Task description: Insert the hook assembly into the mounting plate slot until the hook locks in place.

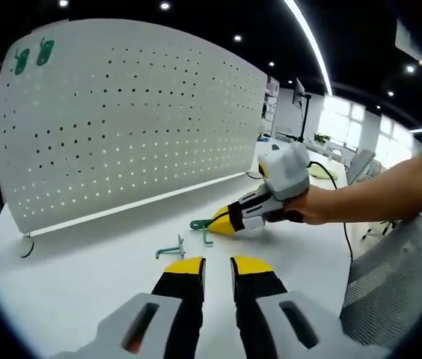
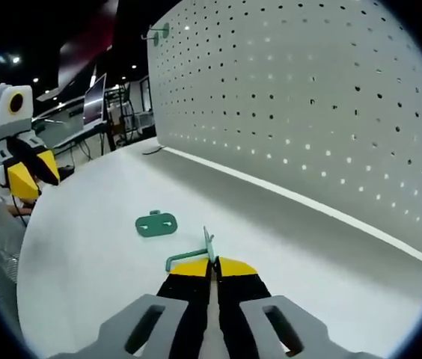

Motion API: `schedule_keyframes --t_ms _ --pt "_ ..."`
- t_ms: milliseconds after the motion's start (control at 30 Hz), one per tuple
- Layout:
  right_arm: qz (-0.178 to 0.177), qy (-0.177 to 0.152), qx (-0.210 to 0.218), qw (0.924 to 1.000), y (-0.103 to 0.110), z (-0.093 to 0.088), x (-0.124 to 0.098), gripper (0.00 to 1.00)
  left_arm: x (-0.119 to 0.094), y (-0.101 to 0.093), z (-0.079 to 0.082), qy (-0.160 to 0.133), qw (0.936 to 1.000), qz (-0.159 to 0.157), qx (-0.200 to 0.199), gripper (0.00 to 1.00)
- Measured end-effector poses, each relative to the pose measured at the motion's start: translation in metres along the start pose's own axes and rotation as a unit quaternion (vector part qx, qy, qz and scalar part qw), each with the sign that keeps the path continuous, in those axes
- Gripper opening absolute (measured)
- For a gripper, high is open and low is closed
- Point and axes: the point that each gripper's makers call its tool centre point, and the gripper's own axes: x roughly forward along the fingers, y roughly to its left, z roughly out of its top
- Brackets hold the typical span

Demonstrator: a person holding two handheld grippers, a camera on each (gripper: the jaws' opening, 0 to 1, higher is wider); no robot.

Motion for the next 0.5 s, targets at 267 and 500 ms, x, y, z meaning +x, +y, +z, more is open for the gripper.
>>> schedule_keyframes --t_ms 267,500 --pt "-0.005 0.000 0.000 1.0000 -0.0040 0.0030 -0.0035 0.02 -0.0004 -0.0004 0.0013 -0.002 1.0000 -0.001 -0.002 0.14" --pt "-0.006 0.002 0.004 1.0000 -0.0048 0.0030 -0.0055 0.02 -0.0004 -0.0012 0.0011 -0.002 1.0000 -0.002 -0.003 0.14"
